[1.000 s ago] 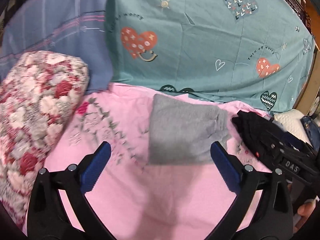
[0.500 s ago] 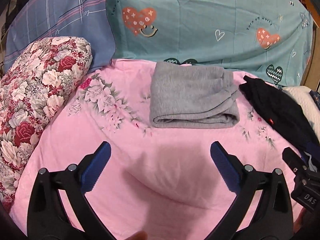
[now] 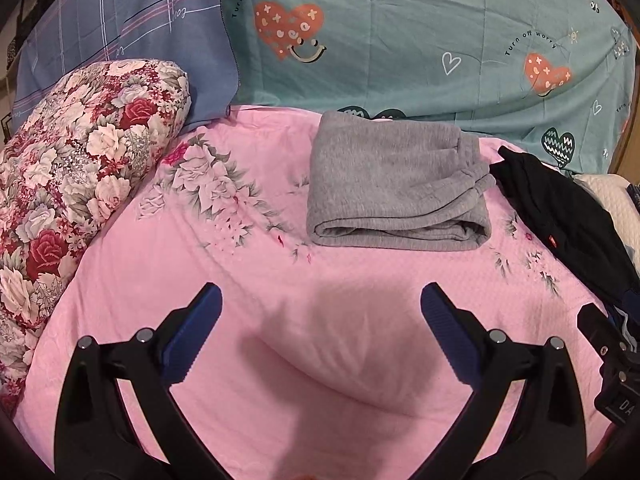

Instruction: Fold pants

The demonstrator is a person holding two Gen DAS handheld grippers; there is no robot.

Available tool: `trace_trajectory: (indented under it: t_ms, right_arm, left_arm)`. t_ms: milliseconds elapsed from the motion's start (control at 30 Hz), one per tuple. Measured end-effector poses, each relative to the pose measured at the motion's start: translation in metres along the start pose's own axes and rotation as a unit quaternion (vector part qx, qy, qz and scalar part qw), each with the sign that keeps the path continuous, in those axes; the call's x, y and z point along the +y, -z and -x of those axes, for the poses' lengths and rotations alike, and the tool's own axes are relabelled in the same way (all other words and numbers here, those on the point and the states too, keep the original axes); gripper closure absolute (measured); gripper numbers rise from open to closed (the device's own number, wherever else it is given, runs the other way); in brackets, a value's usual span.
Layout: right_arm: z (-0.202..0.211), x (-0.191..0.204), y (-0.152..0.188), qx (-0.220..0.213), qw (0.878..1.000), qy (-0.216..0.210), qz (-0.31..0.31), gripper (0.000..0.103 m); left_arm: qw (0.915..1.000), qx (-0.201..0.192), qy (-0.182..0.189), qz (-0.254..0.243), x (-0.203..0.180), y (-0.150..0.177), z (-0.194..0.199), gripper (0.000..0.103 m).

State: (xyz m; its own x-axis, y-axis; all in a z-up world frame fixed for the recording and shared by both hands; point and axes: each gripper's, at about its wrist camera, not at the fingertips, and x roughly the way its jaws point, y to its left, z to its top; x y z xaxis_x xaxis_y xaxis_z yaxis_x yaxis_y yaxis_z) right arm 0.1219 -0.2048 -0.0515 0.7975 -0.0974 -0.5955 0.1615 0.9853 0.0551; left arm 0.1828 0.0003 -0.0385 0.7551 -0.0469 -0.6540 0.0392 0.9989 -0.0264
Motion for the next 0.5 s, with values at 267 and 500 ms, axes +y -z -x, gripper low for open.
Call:
trace_trajectory:
  t_ms: [267, 500]
  right_arm:
    - [0.0026, 0.0031, 0.0008, 0.000, 1.000, -0.003, 0.006, 0.001]
    - [0.0036, 0.0036, 0.0004, -0.001, 1.000, -0.005, 0.004, 0.001]
  left_arm:
    - [1.0000, -0.003, -0.002, 0.002, 0.0001, 0.0002, 0.0009, 0.002]
    - [1.0000, -0.002, -0.001, 0.001, -0.0012, -0.0004, 0.0017, 0.002]
